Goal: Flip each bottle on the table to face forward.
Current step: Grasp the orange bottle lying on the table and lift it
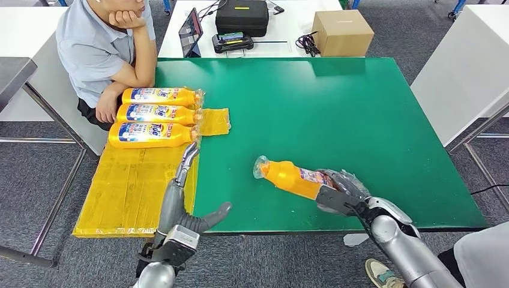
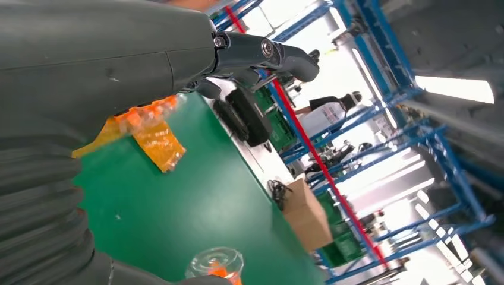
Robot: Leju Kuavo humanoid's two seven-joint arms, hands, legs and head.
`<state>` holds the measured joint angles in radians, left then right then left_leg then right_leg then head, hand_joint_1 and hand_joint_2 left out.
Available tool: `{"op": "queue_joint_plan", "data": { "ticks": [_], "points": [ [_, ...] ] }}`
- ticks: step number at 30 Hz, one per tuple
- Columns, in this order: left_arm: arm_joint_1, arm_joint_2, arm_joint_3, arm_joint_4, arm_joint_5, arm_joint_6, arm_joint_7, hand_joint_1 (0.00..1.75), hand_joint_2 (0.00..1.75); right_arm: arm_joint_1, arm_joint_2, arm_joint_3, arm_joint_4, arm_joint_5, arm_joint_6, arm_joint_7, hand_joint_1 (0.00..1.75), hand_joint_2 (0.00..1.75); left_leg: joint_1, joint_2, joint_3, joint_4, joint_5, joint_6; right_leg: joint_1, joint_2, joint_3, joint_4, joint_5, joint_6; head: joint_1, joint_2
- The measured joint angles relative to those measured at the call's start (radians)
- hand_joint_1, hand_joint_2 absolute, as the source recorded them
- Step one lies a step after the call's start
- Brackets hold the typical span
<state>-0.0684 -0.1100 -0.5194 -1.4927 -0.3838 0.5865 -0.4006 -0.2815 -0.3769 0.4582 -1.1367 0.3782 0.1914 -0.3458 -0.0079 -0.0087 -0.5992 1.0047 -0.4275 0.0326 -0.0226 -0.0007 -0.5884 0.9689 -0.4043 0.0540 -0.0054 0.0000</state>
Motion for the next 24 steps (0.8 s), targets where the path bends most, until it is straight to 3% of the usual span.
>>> {"op": "queue_joint_plan", "data": {
  "ticks": [6, 12, 24],
  "points": [
    [-0.005, -0.027, 0.044, 0.03, 0.24, -0.037, -0.013, 0.0, 1.75, 0.04, 0.048, -0.037, -0.04, -0.098, -0.001, -0.029, 1.75, 1.75, 0.0, 0.0, -0.001, 0.0, 0.0, 0.0, 0.0, 0.0, -0.001, 0.0, 0.0, 0.0, 0.0, 0.0],
    [-0.005, -0.034, 0.055, 0.107, 0.432, -0.2, 0.05, 0.0, 1.75, 0.059, 0.099, -0.071, -0.095, -0.147, 0.0, -0.051, 1.75, 1.75, 0.0, 0.0, -0.003, 0.0, 0.0, 0.0, 0.0, 0.0, -0.003, 0.0, 0.0, 0.0, 0.0, 0.0],
    [-0.027, -0.053, 0.017, 0.257, 0.499, -0.35, 0.05, 0.0, 1.75, 0.039, 0.176, -0.064, -0.144, -0.201, 0.064, -0.07, 1.75, 1.75, 0.0, -0.001, -0.004, 0.0, 0.0, 0.0, 0.0, 0.0, -0.003, 0.0, 0.0, 0.0, 0.0, 0.0]
  ]
}}
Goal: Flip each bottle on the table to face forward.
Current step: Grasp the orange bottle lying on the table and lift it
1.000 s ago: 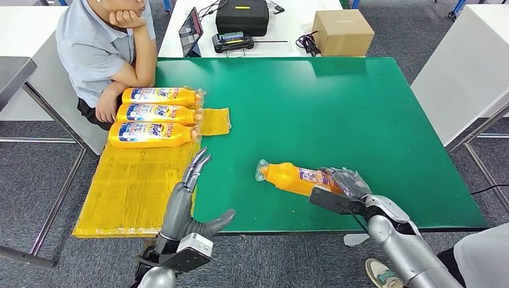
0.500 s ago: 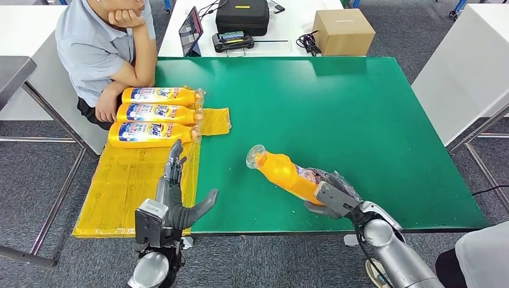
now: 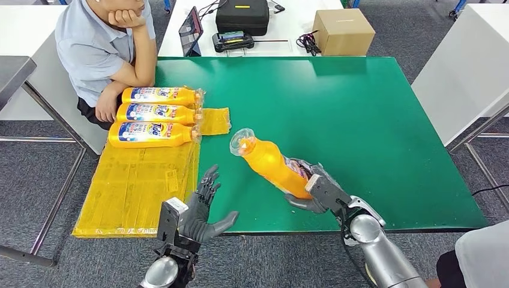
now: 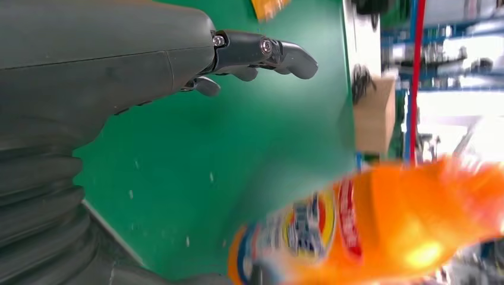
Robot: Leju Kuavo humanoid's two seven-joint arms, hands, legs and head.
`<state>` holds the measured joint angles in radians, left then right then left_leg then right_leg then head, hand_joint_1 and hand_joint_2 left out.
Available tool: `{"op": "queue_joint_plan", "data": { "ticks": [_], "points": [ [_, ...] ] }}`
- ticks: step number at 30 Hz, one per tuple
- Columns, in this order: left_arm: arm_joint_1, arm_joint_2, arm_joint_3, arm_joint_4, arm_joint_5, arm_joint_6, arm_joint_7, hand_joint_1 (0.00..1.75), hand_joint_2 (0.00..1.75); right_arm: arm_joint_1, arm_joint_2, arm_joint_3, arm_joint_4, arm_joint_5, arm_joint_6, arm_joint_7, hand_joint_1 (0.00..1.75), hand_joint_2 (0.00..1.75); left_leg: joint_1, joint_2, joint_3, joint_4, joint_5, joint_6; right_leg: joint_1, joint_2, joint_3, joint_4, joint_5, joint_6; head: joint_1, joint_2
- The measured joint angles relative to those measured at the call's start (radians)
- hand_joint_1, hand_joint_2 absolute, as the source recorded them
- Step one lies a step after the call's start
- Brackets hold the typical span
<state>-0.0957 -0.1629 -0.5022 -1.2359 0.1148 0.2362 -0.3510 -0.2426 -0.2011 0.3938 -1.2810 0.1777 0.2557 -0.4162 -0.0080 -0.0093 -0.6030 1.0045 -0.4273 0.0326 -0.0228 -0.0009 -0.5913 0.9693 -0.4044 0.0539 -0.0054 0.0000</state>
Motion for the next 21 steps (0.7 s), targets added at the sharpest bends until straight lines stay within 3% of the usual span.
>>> {"op": "queue_joint_plan", "data": {
  "ticks": [8, 21],
  "points": [
    [-0.07, -0.035, -0.032, 0.071, 0.002, -0.034, -0.05, 0.0, 1.75, -0.064, 0.009, 0.101, 0.038, -0.015, 0.096, 0.005, 1.75, 1.75, 0.0, 0.0, 0.0, 0.0, 0.0, 0.0, 0.0, 0.0, 0.0, 0.0, 0.0, 0.0, 0.0, 0.0],
    [-0.139, -0.068, -0.04, 0.121, 0.124, -0.035, -0.051, 0.0, 1.75, -0.15, 0.003, 0.223, 0.17, -0.034, 0.095, 0.001, 1.75, 1.75, 0.0, 0.0, 0.0, 0.0, 0.0, 0.0, 0.0, 0.0, 0.0, 0.0, 0.0, 0.0, 0.0, 0.0]
  ]
}}
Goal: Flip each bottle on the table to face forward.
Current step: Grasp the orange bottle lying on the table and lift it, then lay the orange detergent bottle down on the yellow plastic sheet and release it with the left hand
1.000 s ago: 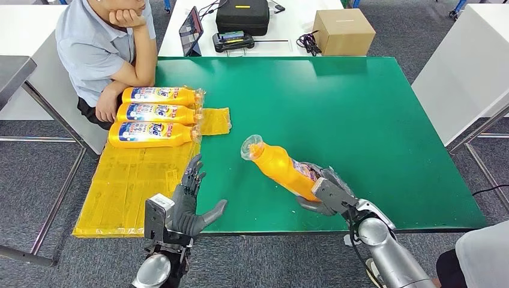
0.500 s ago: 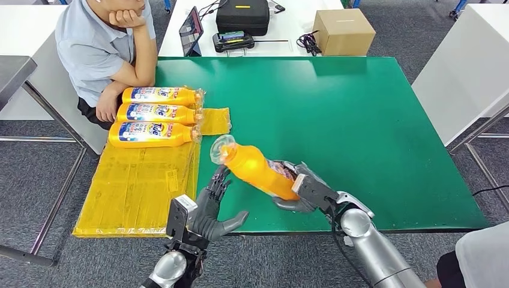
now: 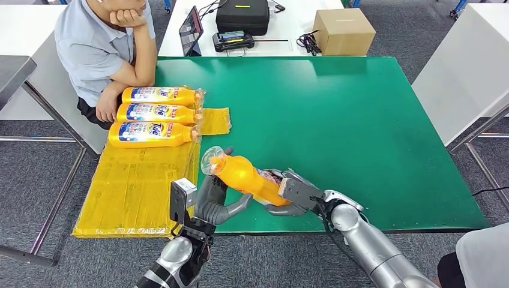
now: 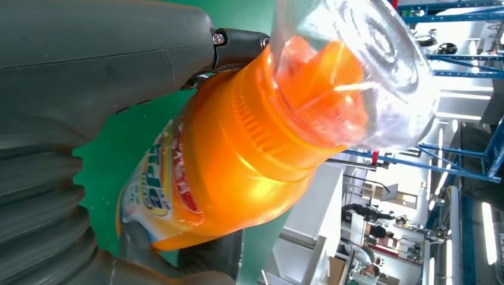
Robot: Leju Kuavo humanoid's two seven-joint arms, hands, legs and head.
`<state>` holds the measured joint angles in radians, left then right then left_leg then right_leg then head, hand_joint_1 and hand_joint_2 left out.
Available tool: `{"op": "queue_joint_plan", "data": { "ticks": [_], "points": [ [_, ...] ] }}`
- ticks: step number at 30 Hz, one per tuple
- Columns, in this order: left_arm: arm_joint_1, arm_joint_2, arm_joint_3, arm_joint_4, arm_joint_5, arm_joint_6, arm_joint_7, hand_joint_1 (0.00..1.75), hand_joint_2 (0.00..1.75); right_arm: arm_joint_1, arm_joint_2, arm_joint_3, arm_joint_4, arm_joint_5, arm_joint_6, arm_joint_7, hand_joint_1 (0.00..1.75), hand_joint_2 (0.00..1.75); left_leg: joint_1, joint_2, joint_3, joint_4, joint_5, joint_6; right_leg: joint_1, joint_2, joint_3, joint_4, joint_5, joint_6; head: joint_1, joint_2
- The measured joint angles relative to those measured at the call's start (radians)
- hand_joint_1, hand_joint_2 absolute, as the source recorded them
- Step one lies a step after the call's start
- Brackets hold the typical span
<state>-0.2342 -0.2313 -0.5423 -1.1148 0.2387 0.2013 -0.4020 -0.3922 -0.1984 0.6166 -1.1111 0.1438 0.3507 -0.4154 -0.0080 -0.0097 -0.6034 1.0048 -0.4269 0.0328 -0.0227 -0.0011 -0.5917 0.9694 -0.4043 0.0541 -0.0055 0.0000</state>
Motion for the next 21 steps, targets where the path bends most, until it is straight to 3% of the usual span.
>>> {"op": "queue_joint_plan", "data": {
  "ticks": [21],
  "points": [
    [-0.045, -0.02, -0.007, 0.068, 0.081, 0.0, 0.01, 0.0, 1.75, -0.016, 0.044, 0.042, 0.022, -0.034, -0.063, 0.007, 1.75, 1.75, 0.0, 0.0, 0.0, 0.0, 0.0, 0.0, 0.0, 0.0, 0.0, 0.0, 0.0, 0.0, 0.0, 0.0]
  ]
}}
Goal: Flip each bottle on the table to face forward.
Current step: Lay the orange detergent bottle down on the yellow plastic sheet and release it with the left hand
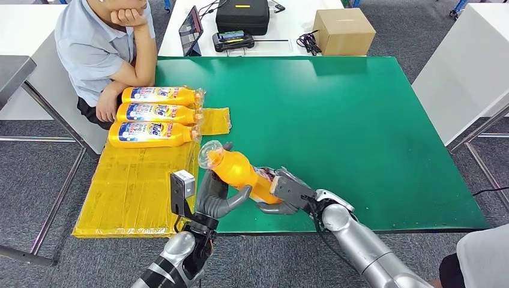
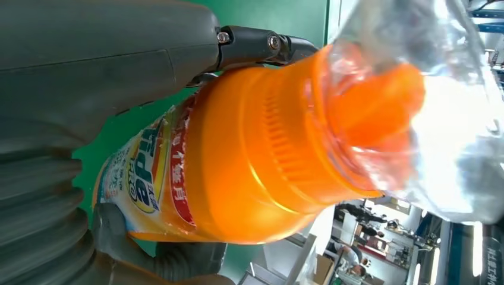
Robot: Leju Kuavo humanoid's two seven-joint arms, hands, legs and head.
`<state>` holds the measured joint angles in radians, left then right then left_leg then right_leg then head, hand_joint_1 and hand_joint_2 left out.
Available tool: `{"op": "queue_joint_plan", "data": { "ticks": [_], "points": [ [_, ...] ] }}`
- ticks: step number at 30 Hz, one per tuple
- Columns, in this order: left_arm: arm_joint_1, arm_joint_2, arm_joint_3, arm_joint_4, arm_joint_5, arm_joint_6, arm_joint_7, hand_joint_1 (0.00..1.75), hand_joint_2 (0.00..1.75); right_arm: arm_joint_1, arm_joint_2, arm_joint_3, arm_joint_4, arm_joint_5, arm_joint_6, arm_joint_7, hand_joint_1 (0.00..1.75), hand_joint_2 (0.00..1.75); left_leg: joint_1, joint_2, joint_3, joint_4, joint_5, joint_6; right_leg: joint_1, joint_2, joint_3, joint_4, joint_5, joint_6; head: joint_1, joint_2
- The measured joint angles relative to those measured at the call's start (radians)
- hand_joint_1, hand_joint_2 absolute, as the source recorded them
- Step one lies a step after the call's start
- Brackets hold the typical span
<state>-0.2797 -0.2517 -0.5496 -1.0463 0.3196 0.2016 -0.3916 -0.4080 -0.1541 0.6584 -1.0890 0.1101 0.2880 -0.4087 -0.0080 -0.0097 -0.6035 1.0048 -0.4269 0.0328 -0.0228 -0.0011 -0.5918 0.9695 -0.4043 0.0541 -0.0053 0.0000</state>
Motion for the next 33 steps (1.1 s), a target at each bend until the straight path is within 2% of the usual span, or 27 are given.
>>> {"op": "queue_joint_plan", "data": {
  "ticks": [17, 18, 22, 23, 28, 31, 32, 33],
  "points": [
    [-0.015, -0.011, -0.005, 0.041, 0.036, 0.005, -0.002, 0.0, 1.75, 0.007, 0.039, 0.0, -0.005, -0.005, -0.006, 0.002, 1.75, 1.75, 0.0, 0.0, 0.0, 0.0, 0.0, 0.0, 0.0, 0.0, 0.0, 0.0, 0.0, 0.0, 0.0, 0.0],
    [-0.018, -0.011, -0.005, 0.041, 0.041, 0.004, -0.001, 0.06, 1.75, 0.007, 0.041, 0.0, -0.005, -0.004, -0.007, 0.002, 1.75, 1.75, 0.0, 0.0, 0.0, 0.0, 0.0, 0.0, 0.0, 0.0, 0.0, 0.0, 0.0, 0.0, 0.0, 0.0],
    [-0.027, -0.011, -0.005, 0.043, 0.052, -0.001, -0.001, 1.68, 1.75, 0.006, 0.047, 0.001, -0.005, -0.001, -0.011, 0.002, 1.75, 1.75, 0.0, 0.0, 0.0, 0.0, 0.0, 0.0, 0.0, 0.0, 0.0, 0.0, 0.0, 0.0, 0.0, 0.0],
    [-0.028, -0.011, -0.004, 0.043, 0.054, -0.003, -0.001, 1.75, 1.75, 0.006, 0.047, 0.001, -0.005, 0.0, -0.013, 0.002, 1.75, 1.75, 0.0, 0.0, 0.0, 0.0, 0.0, 0.0, 0.0, 0.0, 0.0, 0.0, 0.0, 0.0, 0.0, 0.0],
    [-0.035, -0.011, -0.004, 0.043, 0.062, -0.006, -0.005, 1.75, 1.75, 0.006, 0.05, 0.002, 0.001, 0.014, -0.027, 0.002, 1.74, 1.75, 0.0, 0.0, 0.0, 0.0, 0.0, 0.0, 0.0, 0.0, 0.0, 0.0, 0.0, 0.0, 0.0, 0.0],
    [-0.035, -0.011, -0.003, 0.043, 0.064, -0.005, -0.006, 1.75, 1.75, 0.006, 0.052, 0.005, 0.006, 0.023, -0.041, 0.002, 1.43, 1.75, 0.0, 0.0, 0.0, 0.0, 0.0, 0.0, 0.0, 0.0, 0.0, 0.0, 0.0, 0.0, 0.0, 0.0],
    [-0.035, -0.011, -0.003, 0.043, 0.064, -0.005, -0.006, 1.75, 1.75, 0.006, 0.053, 0.006, 0.007, 0.026, -0.045, 0.002, 0.99, 1.75, 0.0, 0.0, 0.0, 0.0, 0.0, 0.0, 0.0, 0.0, 0.0, 0.0, 0.0, 0.0, 0.0, 0.0],
    [-0.035, -0.011, -0.003, 0.043, 0.063, -0.004, -0.006, 1.75, 1.75, 0.007, 0.054, 0.006, 0.008, 0.027, -0.049, 0.001, 0.65, 1.75, 0.0, 0.0, 0.0, 0.0, 0.0, 0.0, 0.0, 0.0, 0.0, 0.0, 0.0, 0.0, 0.0, 0.0]
  ]
}}
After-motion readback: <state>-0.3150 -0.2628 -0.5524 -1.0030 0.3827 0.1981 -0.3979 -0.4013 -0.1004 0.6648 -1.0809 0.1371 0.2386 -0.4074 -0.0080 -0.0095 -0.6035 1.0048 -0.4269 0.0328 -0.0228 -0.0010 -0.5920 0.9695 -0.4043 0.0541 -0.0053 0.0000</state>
